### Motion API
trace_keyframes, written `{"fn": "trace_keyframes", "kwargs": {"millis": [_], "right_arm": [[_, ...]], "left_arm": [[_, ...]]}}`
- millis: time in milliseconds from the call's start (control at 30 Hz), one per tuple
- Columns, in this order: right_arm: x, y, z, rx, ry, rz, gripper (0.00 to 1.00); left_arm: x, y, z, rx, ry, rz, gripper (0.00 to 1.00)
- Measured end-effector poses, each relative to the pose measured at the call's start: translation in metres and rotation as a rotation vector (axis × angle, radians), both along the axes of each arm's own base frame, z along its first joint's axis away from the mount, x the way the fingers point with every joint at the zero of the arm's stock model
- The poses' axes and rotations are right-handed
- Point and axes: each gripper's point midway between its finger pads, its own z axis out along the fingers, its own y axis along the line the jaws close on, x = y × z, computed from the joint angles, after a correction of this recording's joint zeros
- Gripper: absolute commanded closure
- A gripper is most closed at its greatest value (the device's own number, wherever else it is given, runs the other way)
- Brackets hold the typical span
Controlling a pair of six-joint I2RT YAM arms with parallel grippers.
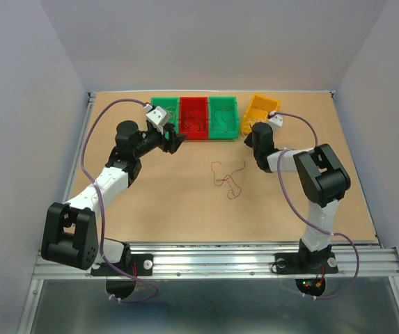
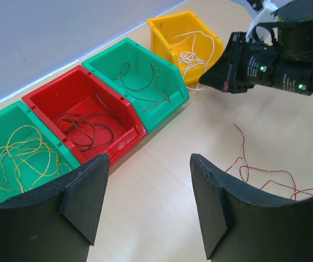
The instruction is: Untangle the cables
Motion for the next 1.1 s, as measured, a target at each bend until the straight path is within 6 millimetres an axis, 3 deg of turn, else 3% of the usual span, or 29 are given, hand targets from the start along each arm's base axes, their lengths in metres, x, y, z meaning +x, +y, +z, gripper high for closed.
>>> {"fn": "trace_keyframes", "kwargs": {"millis": [100,267,400,533,667,833,900,967,1000,1100], "right_arm": [[-0.001,0.001,0.016,-0.018,0.002,0.023,0.99],[0.016,0.009,0.045,-0.019,-0.004,0.086,0.99],[0.037,-0.002,0.068,-0.011,-0.019,0.092,0.99],[0.059,-0.013,0.077,-0.014,-0.028,0.069,0.99],[0.068,-0.022,0.064,-0.027,0.007,0.049,0.99],[0.073,-0.025,0.021,-0.076,0.113,0.039,0.98],[0.073,-0.026,0.004,-0.096,0.154,0.044,0.93],[0.073,-0.026,-0.008,-0.111,0.183,0.048,0.79],[0.071,-0.027,-0.011,-0.120,0.197,0.051,0.72],[0.069,-0.029,-0.013,-0.133,0.210,0.052,0.64]], "left_arm": [[0.000,0.000,0.000,0.001,0.002,0.000,0.29],[0.000,0.000,-0.001,0.003,0.002,0.000,0.28],[0.000,0.000,-0.001,0.004,0.001,-0.001,0.29],[-0.002,-0.004,-0.001,0.012,-0.007,-0.011,0.28],[-0.008,-0.017,-0.005,0.040,-0.009,-0.045,0.28],[-0.022,-0.047,-0.021,0.105,0.009,-0.125,0.28],[-0.028,-0.062,-0.028,0.144,0.020,-0.166,0.24],[-0.033,-0.076,-0.035,0.185,0.025,-0.207,0.15],[-0.037,-0.085,-0.042,0.213,0.031,-0.235,0.13],[-0.044,-0.102,-0.060,0.268,0.067,-0.288,0.03]]}}
